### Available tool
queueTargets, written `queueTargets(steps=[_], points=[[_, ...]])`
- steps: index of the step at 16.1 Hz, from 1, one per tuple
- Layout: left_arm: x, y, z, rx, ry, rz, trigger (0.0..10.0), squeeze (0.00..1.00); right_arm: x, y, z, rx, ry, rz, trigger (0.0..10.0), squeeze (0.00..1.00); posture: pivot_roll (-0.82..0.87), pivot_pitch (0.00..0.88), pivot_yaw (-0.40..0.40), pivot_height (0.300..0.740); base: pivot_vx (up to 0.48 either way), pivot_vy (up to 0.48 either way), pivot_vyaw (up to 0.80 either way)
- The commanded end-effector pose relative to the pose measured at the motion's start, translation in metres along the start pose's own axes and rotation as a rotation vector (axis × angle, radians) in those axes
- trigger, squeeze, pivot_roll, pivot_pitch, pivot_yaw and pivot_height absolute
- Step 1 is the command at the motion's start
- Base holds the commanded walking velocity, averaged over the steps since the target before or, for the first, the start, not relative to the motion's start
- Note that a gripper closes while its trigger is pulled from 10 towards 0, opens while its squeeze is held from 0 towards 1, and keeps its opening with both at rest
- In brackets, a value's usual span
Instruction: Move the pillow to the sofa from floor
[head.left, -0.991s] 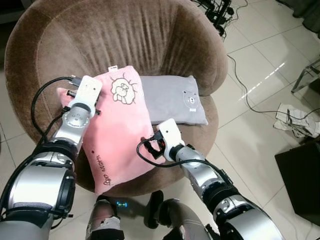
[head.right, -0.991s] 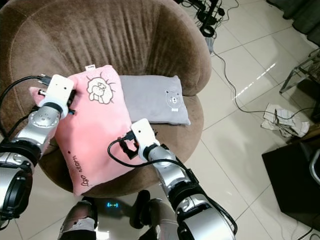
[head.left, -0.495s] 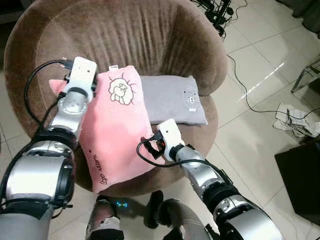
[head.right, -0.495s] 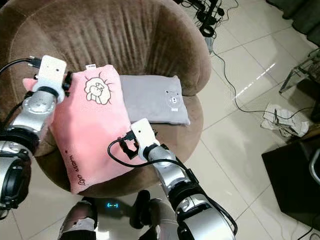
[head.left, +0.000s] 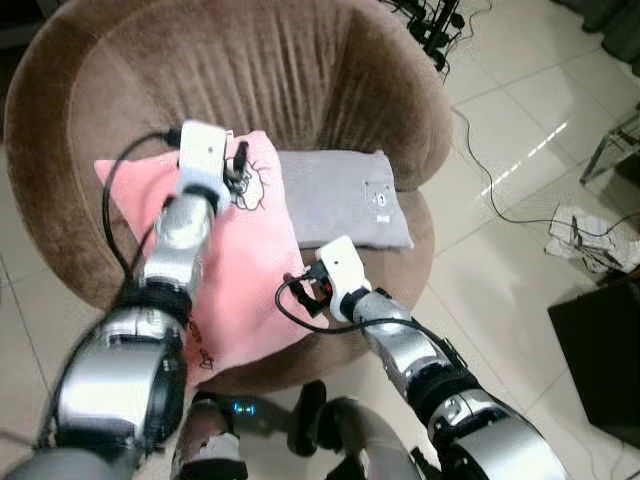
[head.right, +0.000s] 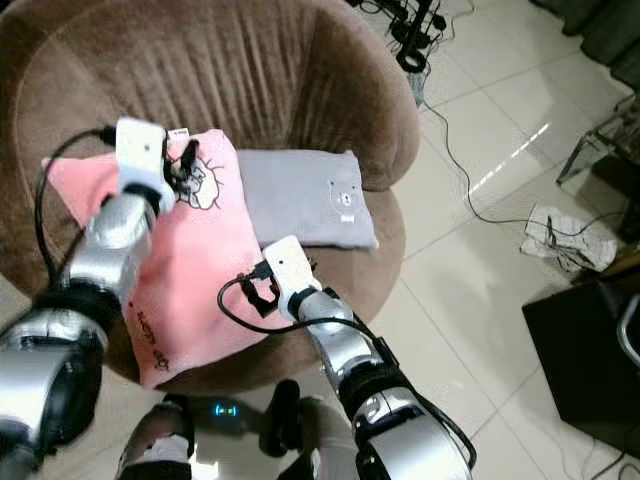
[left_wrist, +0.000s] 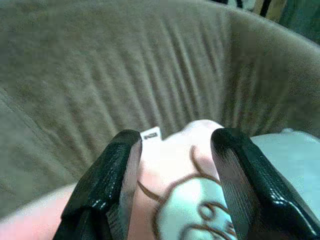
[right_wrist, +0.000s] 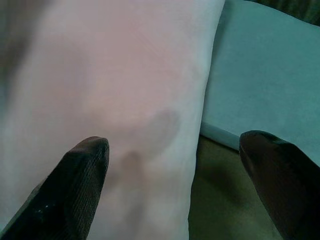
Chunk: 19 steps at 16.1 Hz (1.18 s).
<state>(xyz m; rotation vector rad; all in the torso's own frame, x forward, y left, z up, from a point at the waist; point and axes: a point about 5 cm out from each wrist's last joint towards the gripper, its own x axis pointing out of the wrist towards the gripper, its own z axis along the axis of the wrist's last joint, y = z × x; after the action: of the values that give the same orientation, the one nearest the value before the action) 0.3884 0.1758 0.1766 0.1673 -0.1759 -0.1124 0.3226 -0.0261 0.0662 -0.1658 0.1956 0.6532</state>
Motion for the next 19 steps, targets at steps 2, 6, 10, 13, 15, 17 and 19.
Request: queueTargets(steps=[2,6,10,13,15,17,19], points=[[-0.018,-0.011,-0.003,-0.059,-0.050,-0.034,10.0,0.00,-0.005,-0.004,-0.010,0.014,0.027,-0.018,10.0,0.11,0.20,0.320,-0.199,0.740,0.000,0.000,0.00],[-0.088,0.007,-0.043,-0.079,0.052,-0.018,10.0,0.00,-0.010,-0.020,-0.007,0.008,0.012,-0.043,10.0,0.11,0.21,0.321,-0.196,0.740,0.000,0.000,0.00],[-0.133,0.010,-0.046,-0.120,0.095,-0.081,10.0,0.00,-0.025,-0.046,-0.015,0.002,0.047,-0.035,10.0,0.11,0.22,0.332,-0.198,0.740,0.000,0.000,0.00],[-0.137,-0.024,-0.016,-0.204,0.015,-0.265,10.0,0.00,-0.034,-0.065,-0.015,0.085,0.044,-0.027,10.0,0.09,0.22,0.321,-0.198,0.740,0.000,0.000,0.00],[-0.147,-0.040,-0.017,-0.218,0.056,-0.325,10.0,0.00,-0.046,-0.062,-0.025,0.139,0.031,0.016,10.0,0.07,0.24,0.317,-0.202,0.740,0.000,0.000,0.00],[-0.176,-0.029,-0.059,-0.182,0.224,-0.267,10.0,0.00,-0.067,-0.056,-0.054,0.135,0.086,0.023,10.0,0.05,0.24,0.317,-0.203,0.740,0.000,0.000,0.00],[-0.221,-0.006,-0.103,-0.215,0.415,-0.123,10.0,0.00,-0.085,-0.045,-0.081,0.153,0.143,0.006,10.0,0.06,0.19,0.312,-0.210,0.740,0.000,0.000,0.00]])
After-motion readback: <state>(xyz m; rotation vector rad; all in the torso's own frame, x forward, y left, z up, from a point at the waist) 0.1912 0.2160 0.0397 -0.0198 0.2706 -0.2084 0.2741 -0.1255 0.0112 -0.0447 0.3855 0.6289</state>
